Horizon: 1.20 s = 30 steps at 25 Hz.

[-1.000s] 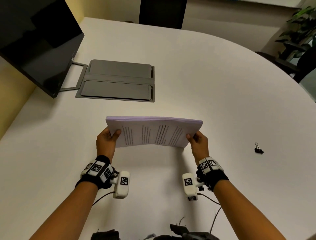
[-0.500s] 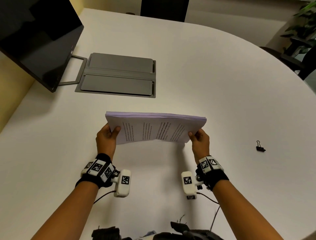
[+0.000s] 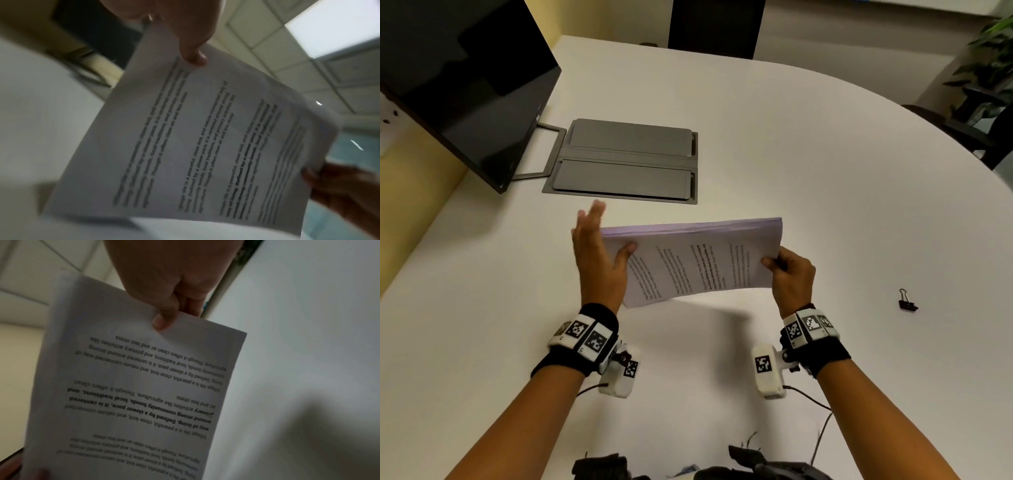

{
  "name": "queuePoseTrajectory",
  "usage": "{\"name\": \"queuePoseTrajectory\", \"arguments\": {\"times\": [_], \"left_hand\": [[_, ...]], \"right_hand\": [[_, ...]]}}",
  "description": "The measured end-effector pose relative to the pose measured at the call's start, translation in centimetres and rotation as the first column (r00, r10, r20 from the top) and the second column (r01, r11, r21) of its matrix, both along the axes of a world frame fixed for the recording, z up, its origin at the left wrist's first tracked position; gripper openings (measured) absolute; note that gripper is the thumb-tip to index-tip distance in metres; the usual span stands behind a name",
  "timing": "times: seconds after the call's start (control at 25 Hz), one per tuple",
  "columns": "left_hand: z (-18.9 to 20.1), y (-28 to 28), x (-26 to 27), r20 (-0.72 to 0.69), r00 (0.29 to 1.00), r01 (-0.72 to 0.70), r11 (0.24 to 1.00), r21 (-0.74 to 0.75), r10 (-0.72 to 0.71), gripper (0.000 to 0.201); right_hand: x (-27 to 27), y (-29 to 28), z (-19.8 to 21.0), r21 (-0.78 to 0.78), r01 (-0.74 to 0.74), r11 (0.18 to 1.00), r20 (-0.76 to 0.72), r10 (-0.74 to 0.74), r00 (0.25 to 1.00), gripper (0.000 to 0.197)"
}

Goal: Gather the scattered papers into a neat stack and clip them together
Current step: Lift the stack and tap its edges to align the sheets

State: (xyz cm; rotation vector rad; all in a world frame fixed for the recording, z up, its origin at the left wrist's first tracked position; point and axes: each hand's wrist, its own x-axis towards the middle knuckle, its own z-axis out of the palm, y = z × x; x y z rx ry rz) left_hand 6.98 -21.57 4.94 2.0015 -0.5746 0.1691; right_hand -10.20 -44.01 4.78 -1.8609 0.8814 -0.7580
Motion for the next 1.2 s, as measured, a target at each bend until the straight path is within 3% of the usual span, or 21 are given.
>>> {"name": "queuePoseTrajectory", "arguments": {"times": [0.12,0.2,0.28,0.36,0.44,0.52,0.64,0.72,0.8,0.92,1.0,1.16,1.2], "left_hand": [[2.5,-1.3,-0.4,0.247,0.945,0.166,0.965,0.203,-0.214,0.043],[4.2,-2.1,-1.3,0.297,0.918,0.217,0.96,0.176,-0.262,0.036],[5.4,-2.6,-1.9,0.31,0.924,0.209,0.975,0.077,-0.223,0.033],[5.8,-2.9,-1.9,0.302,0.937,0.18,0.984,0.007,-0.174,0.023],[5.8,-3.0,-1.8,0.202,0.973,0.132,0.988,-0.079,-0.114,0.018],[5.8,-3.0,-1.7,0.075,0.997,0.046,0.984,-0.17,-0.033,0.019],[5.4,-2.9,-1.5,-0.086,0.995,-0.058,0.973,-0.225,0.04,0.02],[4.9,-2.9,-1.0,-0.215,0.977,-0.061,0.95,-0.305,-0.007,0.014],[4.3,-3.1,-0.6,-0.305,0.95,-0.056,0.919,-0.39,-0.072,0.018],[3.6,-3.7,-0.8,-0.35,0.929,-0.04,0.908,-0.416,-0.12,0.02],[3.0,-4.3,-0.8,-0.362,0.923,-0.026,0.917,-0.397,-0.13,0.017],[1.3,-4.7,-0.9,-0.406,0.899,-0.007,0.924,-0.383,-0.162,0.003],[0.8,-4.6,-1.0,-0.423,0.889,-0.007,0.921,-0.39,-0.173,0.011]], "right_hand": [[0.6,0.4,3.7,-0.219,-0.084,0.972,0.043,0.095,0.995,0.019],[0.9,0.9,6.4,-0.355,-0.147,0.923,0.082,0.187,0.979,0.019],[1.0,1.3,8.8,-0.467,-0.185,0.865,0.089,0.254,0.963,0.018],[1.0,1.5,10.6,-0.503,-0.19,0.843,0.107,0.279,0.954,0.016],[0.8,1.7,11.6,-0.534,-0.15,0.832,0.154,0.27,0.95,0.016],[0.8,1.9,11.4,-0.581,-0.062,0.812,0.21,0.223,0.952,0.03],[0.8,1.6,9.0,-0.488,0.034,0.872,0.298,0.13,0.946,0.062],[1.0,1.6,7.0,-0.317,-0.016,0.948,0.287,0.113,0.951,0.07],[1.5,1.6,4.9,-0.132,-0.133,0.982,0.245,0.162,0.956,0.059],[2.5,1.8,2.6,0.083,-0.234,0.969,0.261,0.206,0.943,0.023],[3.1,1.8,1.9,0.138,-0.229,0.963,0.285,0.183,0.941,0.012],[3.4,1.8,0.2,0.121,-0.191,0.974,0.26,0.155,0.953,0.013],[3.3,1.8,-0.4,0.114,-0.186,0.976,0.231,0.156,0.96,0.015]]}}
